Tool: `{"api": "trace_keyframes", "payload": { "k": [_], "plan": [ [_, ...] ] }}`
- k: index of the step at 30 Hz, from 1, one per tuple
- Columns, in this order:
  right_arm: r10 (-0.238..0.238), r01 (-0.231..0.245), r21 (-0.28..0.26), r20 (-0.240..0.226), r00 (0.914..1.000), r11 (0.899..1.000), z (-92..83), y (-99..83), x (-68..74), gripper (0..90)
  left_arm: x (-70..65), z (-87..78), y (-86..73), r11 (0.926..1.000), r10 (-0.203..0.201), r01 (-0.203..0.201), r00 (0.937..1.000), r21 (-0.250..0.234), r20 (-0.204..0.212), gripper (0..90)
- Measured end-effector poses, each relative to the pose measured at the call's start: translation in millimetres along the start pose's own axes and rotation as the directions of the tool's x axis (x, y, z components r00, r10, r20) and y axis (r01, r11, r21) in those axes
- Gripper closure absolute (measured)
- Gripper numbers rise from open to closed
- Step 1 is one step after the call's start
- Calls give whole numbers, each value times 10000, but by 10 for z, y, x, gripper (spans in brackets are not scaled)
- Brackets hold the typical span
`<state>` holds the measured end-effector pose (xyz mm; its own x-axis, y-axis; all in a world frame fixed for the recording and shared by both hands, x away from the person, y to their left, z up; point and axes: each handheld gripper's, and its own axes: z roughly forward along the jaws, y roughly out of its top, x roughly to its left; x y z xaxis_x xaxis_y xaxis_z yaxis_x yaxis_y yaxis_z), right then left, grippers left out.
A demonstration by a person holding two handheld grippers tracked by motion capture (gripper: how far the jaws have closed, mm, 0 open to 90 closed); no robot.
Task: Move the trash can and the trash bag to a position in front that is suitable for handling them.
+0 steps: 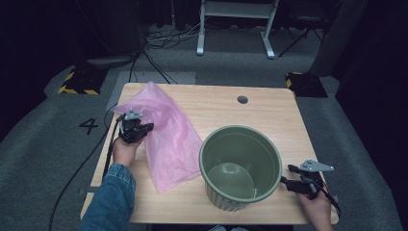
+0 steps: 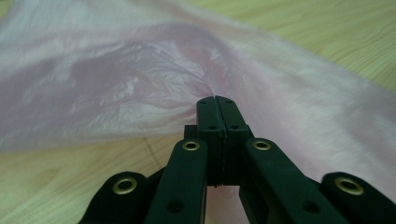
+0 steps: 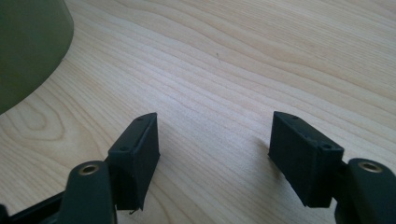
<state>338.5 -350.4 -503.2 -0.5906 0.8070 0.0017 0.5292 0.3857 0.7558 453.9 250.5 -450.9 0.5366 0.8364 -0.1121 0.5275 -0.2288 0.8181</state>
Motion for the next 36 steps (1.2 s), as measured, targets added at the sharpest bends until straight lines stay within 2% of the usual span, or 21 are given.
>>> {"api": "trace_keyframes", "payload": {
  "k": [5,9,15,17,28,36],
  "plan": [
    [3,-3,0,-1,10000,10000,0,0,0,331,-105,-227,118,9963,319,-277,9982,-811,507,895],
    [0,0,5,2,10000,10000,0,0,1,330,-195,-375,204,9907,722,-646,9956,-1197,601,894],
    [-1,1,5,3,10000,10000,0,0,1,330,-308,-587,345,9788,916,-714,9909,-1922,985,894],
    [-4,4,3,4,10000,10000,0,0,1,330,-334,-642,392,9748,996,-775,9903,-2090,970,894],
    [-13,13,4,5,10000,10000,0,0,1,330,-470,-932,596,9595,1396,-1076,9843,-2602,1078,894],
    [-12,12,5,3,10000,10000,0,0,1,330,-590,-1125,716,9544,1627,-1289,9809,-2694,1070,894]
  ]
}}
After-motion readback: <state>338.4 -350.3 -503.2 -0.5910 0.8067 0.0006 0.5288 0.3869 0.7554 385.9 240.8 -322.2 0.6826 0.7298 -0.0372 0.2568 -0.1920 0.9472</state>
